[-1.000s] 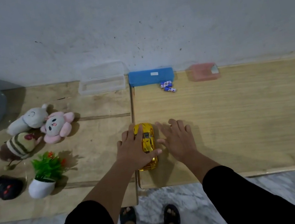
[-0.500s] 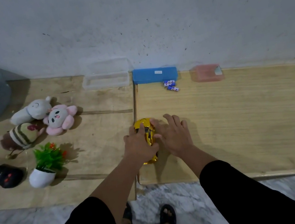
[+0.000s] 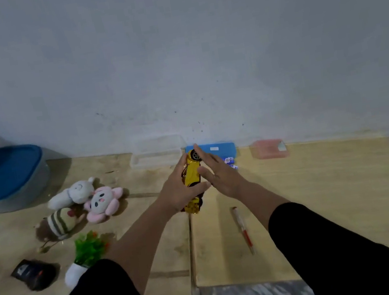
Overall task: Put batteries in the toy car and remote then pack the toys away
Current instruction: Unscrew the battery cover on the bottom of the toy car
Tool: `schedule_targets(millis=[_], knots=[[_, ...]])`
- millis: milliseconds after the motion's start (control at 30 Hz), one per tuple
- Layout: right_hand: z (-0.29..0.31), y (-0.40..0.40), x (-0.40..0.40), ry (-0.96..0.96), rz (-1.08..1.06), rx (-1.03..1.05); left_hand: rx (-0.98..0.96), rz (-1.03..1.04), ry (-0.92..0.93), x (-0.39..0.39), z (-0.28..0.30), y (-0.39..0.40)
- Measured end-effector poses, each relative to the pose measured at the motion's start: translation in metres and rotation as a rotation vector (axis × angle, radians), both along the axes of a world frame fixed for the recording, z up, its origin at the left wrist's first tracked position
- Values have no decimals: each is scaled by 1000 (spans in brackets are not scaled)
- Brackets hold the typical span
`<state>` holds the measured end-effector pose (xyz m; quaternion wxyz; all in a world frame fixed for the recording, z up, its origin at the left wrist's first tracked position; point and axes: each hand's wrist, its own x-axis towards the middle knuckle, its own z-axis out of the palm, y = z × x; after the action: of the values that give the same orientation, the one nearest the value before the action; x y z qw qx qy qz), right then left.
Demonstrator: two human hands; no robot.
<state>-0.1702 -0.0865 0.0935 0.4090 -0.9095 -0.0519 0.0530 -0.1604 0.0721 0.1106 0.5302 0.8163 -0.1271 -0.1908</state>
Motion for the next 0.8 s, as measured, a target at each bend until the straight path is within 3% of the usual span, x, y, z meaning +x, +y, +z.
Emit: schedule_targets(millis=[267,400,533,667,800], knots=[[46,24,8,-56,-106,132,-329,-18,161,11,37,11],[60,37,15,-18,-149,159,-342,-69,155,24,46,30],[75,52,17,-135,-215,104,-345,-110,135,36,42,53],[75,62,21,-176,-259,89,-280,-195,22,42,35,64],[63,72,23,-160,-383,131,9,-143,-329,45,22,65]])
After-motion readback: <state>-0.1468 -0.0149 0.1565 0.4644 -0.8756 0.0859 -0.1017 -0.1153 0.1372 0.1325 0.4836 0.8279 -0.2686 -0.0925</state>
